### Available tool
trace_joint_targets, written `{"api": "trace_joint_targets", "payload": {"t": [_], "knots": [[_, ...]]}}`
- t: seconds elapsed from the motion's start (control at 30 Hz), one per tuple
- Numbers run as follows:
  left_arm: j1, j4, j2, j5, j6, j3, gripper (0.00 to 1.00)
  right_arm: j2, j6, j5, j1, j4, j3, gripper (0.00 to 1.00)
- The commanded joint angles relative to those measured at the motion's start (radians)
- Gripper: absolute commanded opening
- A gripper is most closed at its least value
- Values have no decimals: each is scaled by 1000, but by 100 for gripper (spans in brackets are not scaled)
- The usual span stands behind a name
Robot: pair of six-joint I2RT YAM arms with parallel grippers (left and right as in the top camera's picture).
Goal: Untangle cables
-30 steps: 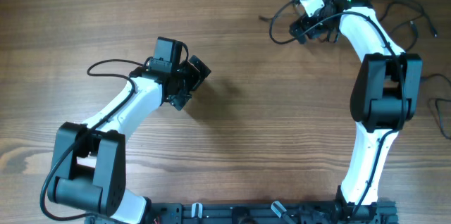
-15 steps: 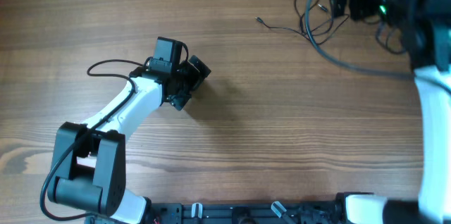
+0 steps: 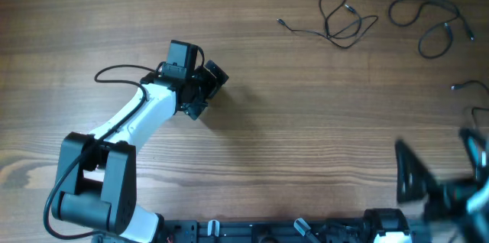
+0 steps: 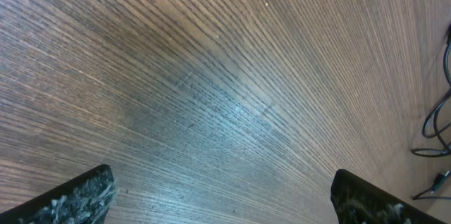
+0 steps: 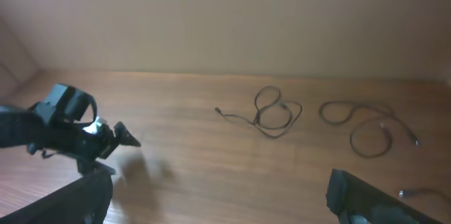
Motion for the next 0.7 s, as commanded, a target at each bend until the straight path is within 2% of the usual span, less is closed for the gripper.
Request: {"api": "trace_joint_targets", "payload": {"t": [0.0,0.03,0.1,0.13,0.27,0.47,0.5,0.67], "knots": [[2,0,-16,-3,-2,2,100,-219,66,64,2,57,-175,100],[2,0,-16,-3,-2,2,100,-273,83,65,2,60,-230,100],[2,0,-16,-3,-2,2,100,-365,291,65,2,55,-366,100],[2,0,-16,-3,-2,2,100,-373,326,93,2,51,-399,100],[2,0,-16,-3,-2,2,100,-373,333,201,2,129,-534,100],[2,0,-16,-3,-2,2,100,-373,240,178,2,534,-824,100],[2,0,-16,-3,-2,2,100,-373,235,169,2,647,-907,100],[2,0,-16,-3,-2,2,100,-378,232,153,2,924,-1112,100]]}}
